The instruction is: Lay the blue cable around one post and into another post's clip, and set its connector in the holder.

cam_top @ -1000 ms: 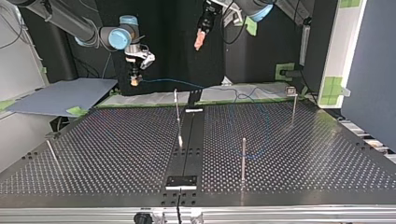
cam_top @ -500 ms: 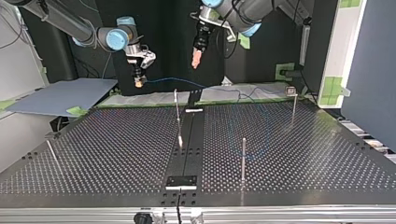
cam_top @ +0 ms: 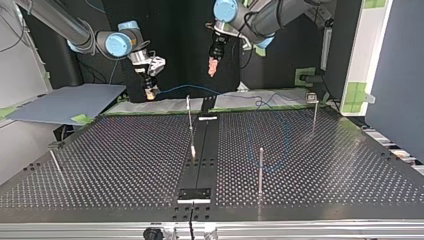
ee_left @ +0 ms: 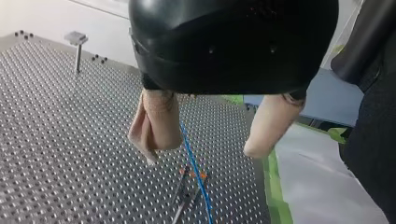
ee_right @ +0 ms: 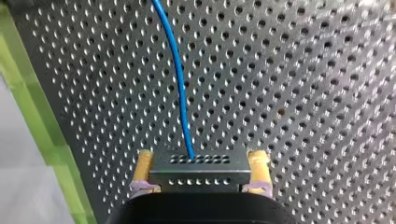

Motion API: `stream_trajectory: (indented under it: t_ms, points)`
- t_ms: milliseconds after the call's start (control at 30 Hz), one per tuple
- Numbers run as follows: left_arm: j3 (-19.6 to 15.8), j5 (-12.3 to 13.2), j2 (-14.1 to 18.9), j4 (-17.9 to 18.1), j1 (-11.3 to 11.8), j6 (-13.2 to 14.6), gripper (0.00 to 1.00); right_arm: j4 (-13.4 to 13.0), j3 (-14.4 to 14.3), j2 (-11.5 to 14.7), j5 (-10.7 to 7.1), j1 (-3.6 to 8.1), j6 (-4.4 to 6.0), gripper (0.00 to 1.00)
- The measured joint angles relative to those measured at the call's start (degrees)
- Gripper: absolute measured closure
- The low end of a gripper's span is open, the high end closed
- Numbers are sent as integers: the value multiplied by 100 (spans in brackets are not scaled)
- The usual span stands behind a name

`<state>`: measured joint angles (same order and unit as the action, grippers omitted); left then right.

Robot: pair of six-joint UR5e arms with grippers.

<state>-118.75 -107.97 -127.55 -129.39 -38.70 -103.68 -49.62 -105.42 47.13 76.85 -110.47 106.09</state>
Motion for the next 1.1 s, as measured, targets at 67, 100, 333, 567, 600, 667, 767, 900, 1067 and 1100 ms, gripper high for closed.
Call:
stream_trajectory:
  t_ms: [67, 100, 333, 567, 600, 667, 767, 900, 1067, 1100]
  points:
    - [58, -40, -123, 80, 22, -83, 0, 29, -17, 22, -112, -11, -2, 81]
    - [85, -56, -179, 108, 29, -119, 0, 38, -22, 26, -144, -16, -3, 81]
    - [310, -123, -616, 181, 59, -447, 0, 108, -35, 37, -215, -63, -14, 81]
    - [362, -184, -1021, 415, 69, -814, 0, 127, -42, 37, -188, -74, -17, 81]
    - [369, -191, -1073, 466, 69, -869, 0, 127, -42, 37, -187, -75, -17, 81]
    - [381, -206, -1157, 580, 72, -974, 0, 127, -41, 36, -186, -75, -17, 81]
    - [387, -221, -1205, 683, 89, -1030, 0, 127, -39, 37, -181, -76, -17, 81]
    - [407, -226, -1216, 746, 119, -1039, 0, 127, -40, 37, -162, -76, -17, 81]
    - [453, -224, -1167, 749, 134, -1030, 0, 126, -43, 33, -144, -77, -22, 81]
    - [466, -220, -1148, 747, 126, -1020, 0, 127, -44, 33, -143, -79, -23, 81]
